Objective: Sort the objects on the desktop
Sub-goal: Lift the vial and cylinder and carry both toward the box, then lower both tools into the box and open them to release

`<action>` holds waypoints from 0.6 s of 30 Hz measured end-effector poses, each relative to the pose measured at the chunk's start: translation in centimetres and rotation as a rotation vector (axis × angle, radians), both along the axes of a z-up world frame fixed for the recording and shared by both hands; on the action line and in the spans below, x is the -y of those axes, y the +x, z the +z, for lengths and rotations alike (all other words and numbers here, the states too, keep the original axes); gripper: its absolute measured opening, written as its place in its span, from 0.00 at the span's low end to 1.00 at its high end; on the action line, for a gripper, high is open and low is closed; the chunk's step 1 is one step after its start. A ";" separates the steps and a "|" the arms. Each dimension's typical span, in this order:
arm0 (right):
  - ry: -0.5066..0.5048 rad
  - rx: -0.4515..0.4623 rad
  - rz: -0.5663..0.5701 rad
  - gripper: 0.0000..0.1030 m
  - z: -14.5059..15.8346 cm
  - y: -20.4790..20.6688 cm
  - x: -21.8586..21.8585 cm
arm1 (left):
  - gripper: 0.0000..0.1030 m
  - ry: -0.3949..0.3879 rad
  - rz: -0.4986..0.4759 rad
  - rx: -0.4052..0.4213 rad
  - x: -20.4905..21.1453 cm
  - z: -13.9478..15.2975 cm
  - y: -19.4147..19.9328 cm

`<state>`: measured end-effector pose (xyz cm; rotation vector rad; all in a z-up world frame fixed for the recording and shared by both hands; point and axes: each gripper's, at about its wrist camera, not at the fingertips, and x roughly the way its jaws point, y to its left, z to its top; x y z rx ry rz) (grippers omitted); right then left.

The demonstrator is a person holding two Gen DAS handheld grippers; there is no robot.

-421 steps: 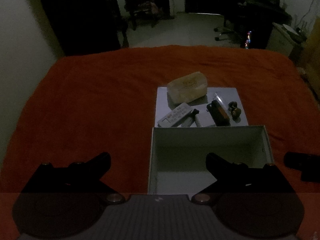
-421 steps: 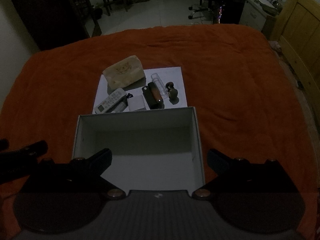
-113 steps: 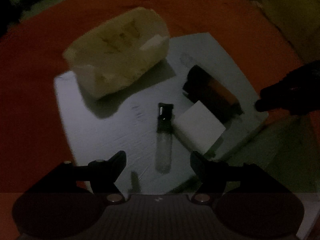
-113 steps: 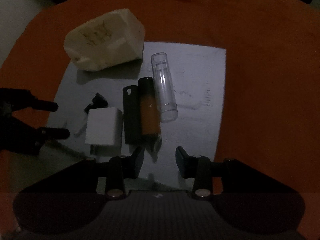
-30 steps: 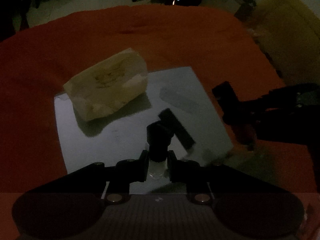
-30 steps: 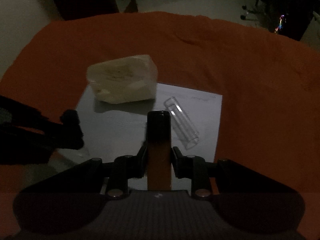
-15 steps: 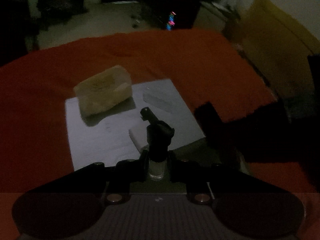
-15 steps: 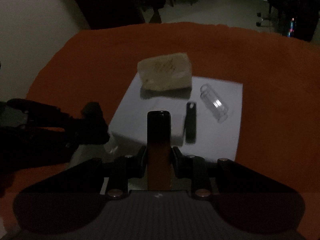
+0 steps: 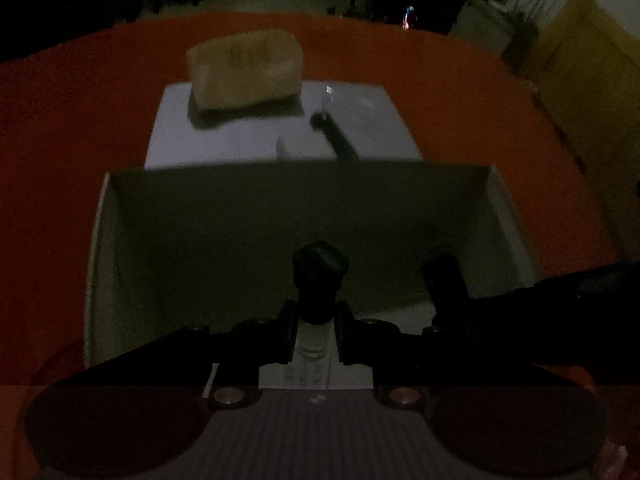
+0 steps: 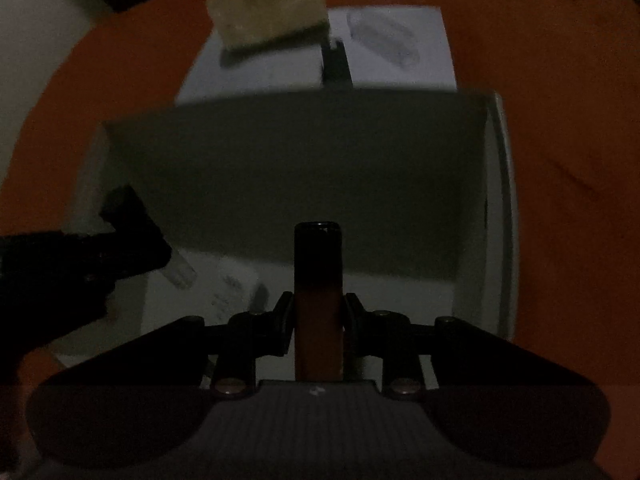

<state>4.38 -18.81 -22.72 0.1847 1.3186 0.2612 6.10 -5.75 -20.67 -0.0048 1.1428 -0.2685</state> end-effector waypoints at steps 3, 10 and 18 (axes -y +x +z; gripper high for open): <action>-0.036 -0.019 0.001 0.28 -1.3 -0.2 0.1 | 0.15 0.009 -0.016 -0.029 0.6 -1.1 -0.6; -0.148 0.019 0.050 0.28 -1.9 -0.4 -0.2 | 0.15 0.021 -0.069 -0.069 2.4 -2.7 -1.5; -0.219 -0.003 0.113 0.27 -4.1 -1.3 -1.0 | 0.16 0.047 -0.073 -0.128 3.0 -4.5 -1.7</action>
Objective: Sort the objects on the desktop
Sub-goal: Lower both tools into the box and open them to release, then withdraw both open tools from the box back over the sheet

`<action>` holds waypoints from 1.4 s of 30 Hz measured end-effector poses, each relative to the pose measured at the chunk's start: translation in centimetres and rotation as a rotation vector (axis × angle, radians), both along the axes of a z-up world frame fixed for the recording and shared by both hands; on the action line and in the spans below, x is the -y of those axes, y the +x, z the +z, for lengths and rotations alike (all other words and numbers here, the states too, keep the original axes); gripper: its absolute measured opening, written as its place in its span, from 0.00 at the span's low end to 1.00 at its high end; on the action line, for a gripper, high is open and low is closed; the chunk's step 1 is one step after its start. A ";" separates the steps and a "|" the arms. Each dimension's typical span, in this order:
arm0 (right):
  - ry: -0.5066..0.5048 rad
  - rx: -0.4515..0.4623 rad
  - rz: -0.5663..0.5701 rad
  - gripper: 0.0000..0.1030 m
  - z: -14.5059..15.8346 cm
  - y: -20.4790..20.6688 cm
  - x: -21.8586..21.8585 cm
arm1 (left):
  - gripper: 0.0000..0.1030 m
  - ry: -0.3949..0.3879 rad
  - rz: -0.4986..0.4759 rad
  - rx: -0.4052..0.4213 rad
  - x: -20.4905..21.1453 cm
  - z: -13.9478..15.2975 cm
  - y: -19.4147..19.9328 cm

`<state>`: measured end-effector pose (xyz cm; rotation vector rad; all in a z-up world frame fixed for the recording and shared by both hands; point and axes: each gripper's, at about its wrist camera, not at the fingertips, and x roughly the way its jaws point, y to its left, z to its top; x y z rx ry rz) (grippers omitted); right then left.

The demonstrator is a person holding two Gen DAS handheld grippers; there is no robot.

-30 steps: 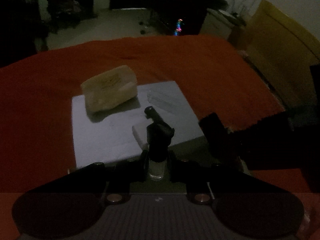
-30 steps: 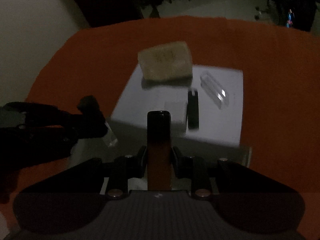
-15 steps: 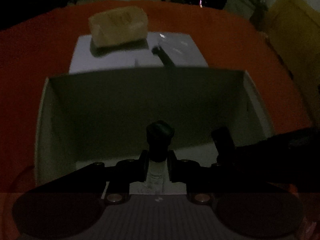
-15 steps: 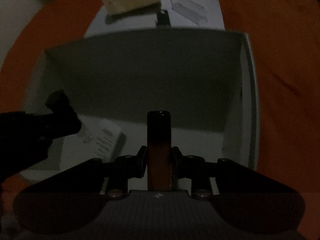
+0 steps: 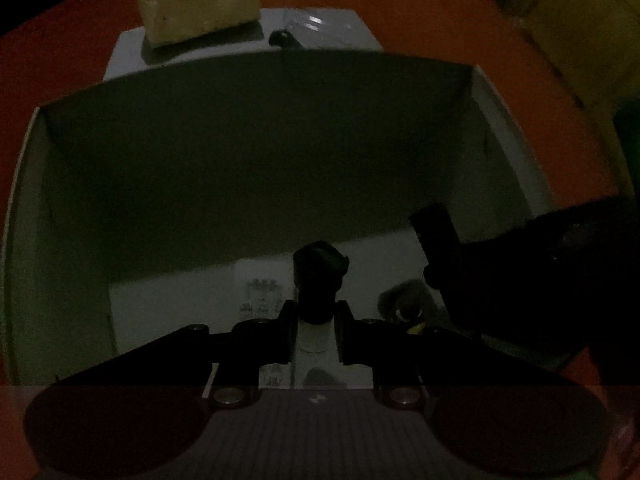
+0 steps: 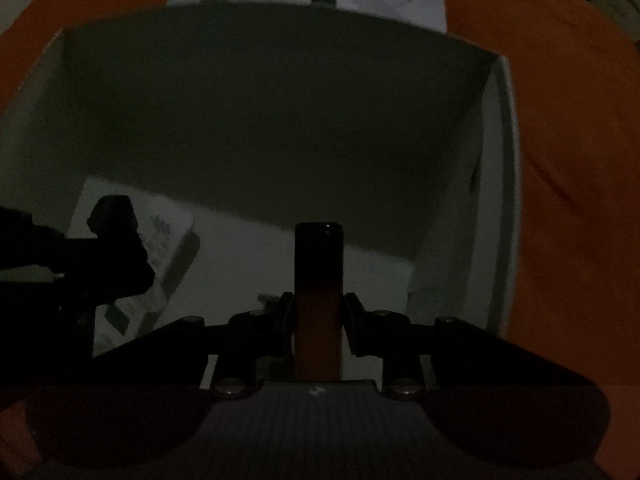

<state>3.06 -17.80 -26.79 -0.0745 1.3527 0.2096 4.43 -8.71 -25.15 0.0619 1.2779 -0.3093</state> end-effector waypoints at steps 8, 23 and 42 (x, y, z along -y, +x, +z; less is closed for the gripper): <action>-0.038 -0.028 0.036 0.27 -1.4 -0.7 -0.4 | 0.16 0.040 -0.004 -0.059 0.2 -2.4 -0.5; -0.124 -0.003 0.090 0.29 -2.3 -1.4 -1.7 | 0.16 0.071 0.004 -0.085 0.1 -3.0 -1.4; 0.210 0.185 0.027 0.29 12.3 10.4 4.0 | 0.43 -0.092 0.021 0.103 -4.5 8.9 10.9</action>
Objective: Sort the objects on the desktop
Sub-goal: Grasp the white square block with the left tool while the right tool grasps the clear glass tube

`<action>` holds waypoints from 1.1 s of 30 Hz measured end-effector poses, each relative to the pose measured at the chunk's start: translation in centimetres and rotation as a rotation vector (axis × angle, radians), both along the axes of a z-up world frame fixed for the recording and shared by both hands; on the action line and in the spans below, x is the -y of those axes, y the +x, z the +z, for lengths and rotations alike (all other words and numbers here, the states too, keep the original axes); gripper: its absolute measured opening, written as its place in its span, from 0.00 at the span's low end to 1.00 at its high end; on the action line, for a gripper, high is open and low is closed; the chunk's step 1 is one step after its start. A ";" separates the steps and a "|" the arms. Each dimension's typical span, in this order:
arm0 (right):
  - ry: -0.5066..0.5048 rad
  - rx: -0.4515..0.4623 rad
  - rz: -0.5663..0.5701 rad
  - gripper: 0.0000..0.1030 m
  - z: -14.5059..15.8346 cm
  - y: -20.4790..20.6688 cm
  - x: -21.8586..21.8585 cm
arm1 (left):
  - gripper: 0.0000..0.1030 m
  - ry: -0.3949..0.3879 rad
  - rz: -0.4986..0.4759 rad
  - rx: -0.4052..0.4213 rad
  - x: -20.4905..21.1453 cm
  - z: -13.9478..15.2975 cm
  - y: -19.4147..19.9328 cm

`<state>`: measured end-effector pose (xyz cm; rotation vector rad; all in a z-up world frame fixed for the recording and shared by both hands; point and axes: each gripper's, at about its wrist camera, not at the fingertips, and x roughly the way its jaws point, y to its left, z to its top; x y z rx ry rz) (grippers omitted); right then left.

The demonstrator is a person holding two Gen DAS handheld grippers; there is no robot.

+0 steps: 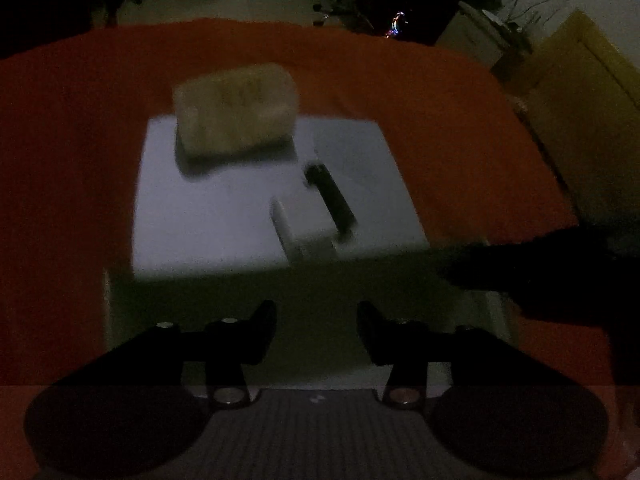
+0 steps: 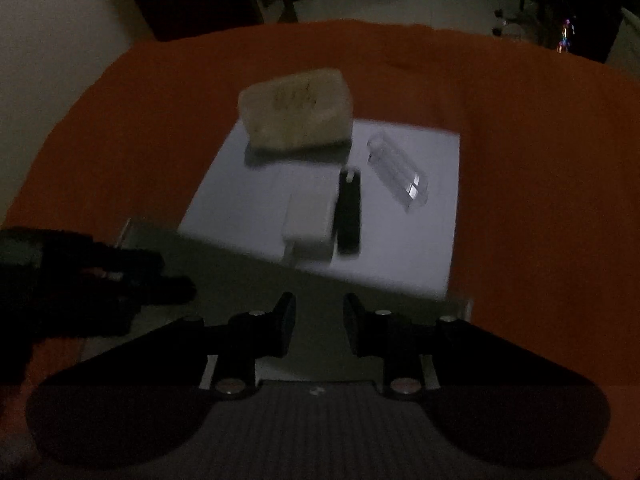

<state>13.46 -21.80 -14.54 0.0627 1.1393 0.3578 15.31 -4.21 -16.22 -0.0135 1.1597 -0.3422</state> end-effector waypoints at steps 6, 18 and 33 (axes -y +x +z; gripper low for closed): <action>-0.047 -0.018 0.014 0.29 -0.7 5.3 1.5 | 0.56 0.130 -0.103 -0.071 0.6 -2.9 5.6; -0.158 -0.049 -0.072 0.29 -6.0 12.9 3.0 | 0.56 0.038 0.073 -0.220 2.3 -8.4 12.2; -0.198 -0.047 -0.038 0.29 -10.8 17.8 2.9 | 0.62 0.036 0.067 -0.278 5.6 -12.5 13.8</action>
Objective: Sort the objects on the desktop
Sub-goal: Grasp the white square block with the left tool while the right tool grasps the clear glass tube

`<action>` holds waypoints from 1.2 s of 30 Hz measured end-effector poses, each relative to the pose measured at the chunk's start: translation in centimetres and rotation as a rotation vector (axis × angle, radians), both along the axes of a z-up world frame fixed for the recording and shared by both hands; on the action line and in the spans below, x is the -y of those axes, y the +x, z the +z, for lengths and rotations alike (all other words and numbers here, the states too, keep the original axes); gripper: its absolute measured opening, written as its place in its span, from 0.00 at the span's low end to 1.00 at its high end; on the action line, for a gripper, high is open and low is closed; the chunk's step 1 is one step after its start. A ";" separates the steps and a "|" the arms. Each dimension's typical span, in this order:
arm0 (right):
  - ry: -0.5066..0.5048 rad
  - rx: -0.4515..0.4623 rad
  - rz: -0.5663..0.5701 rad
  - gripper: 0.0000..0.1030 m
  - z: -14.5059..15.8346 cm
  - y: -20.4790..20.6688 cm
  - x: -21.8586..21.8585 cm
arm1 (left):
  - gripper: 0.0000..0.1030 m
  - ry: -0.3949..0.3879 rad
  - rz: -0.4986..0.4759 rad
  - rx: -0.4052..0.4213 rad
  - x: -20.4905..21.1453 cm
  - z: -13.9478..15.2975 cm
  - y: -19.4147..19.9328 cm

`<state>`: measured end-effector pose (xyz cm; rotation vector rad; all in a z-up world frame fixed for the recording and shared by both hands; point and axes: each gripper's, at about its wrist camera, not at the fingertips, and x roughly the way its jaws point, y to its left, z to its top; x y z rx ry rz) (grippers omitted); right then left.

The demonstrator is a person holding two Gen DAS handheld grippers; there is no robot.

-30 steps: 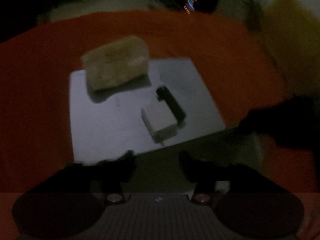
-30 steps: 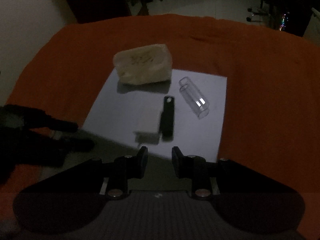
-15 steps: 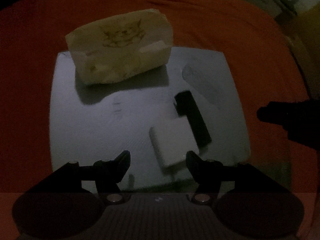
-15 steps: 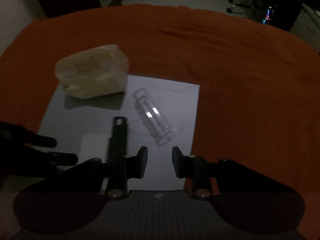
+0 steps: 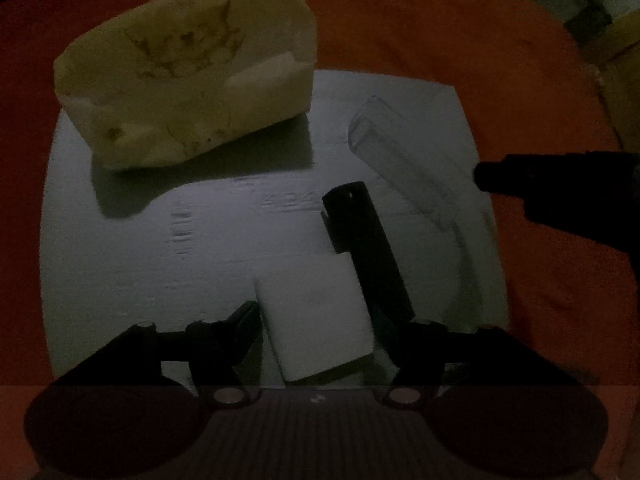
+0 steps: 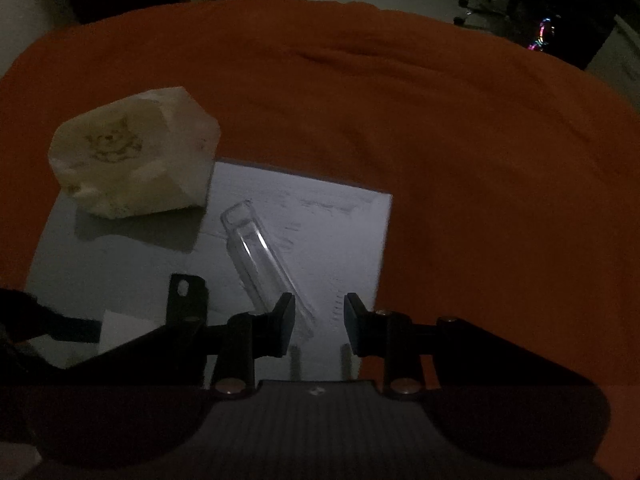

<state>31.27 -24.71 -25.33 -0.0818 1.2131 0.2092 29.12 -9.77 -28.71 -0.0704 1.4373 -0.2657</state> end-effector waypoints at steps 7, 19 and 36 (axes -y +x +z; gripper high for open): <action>0.003 0.017 0.123 0.30 -0.8 1.3 -2.4 | 0.55 0.000 -0.004 0.028 -3.0 -0.4 0.4; -0.053 -0.045 0.237 0.32 -2.9 2.1 -4.8 | 0.54 0.023 0.034 0.042 -9.8 0.3 0.6; 0.003 -0.147 -0.058 0.53 -0.8 0.4 -0.2 | 0.54 0.118 -0.042 0.079 -8.6 -0.1 1.1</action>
